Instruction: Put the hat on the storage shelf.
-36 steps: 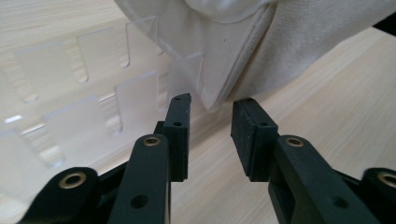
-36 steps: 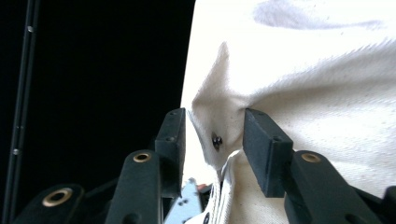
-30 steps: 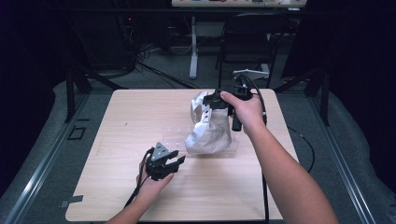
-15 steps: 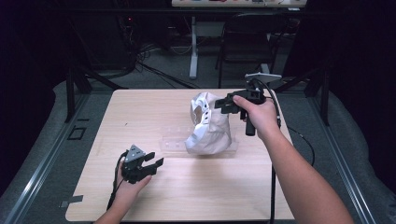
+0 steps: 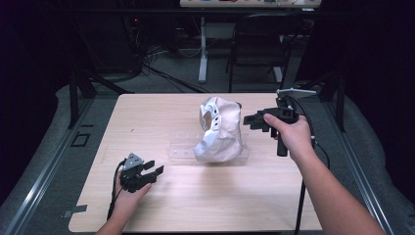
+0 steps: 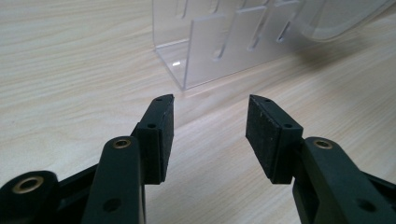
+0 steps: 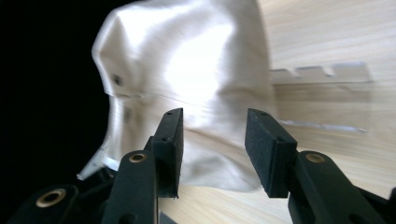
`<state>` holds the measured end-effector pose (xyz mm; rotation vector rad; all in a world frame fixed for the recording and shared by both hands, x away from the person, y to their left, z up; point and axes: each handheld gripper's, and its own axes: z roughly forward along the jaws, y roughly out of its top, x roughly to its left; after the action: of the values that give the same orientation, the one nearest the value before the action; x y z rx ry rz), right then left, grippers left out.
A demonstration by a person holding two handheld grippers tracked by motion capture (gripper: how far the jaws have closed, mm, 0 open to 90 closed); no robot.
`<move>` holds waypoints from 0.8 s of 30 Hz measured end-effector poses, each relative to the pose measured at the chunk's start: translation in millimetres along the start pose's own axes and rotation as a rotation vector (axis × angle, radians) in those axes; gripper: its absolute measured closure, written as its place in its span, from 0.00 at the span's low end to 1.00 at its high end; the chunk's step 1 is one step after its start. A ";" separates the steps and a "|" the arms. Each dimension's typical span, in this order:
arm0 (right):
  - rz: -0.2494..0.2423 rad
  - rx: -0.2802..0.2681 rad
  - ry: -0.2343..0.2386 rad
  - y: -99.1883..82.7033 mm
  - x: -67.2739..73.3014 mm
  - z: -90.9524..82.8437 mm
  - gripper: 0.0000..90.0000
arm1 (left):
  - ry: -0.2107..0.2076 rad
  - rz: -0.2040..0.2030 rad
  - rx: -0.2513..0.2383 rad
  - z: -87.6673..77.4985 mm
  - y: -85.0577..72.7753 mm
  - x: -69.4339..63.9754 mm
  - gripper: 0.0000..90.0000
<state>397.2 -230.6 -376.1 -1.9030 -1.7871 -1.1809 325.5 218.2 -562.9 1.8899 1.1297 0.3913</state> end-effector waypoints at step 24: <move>-0.104 -0.050 -0.093 -88.0 -85.9 22.6 0.63 | 0.008 0.016 0.017 5.5 -2.1 -1.3 0.58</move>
<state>332.4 -257.8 -479.5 -1.9440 -1.9434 -1.2005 327.1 214.7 -567.5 1.9150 1.1270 0.4002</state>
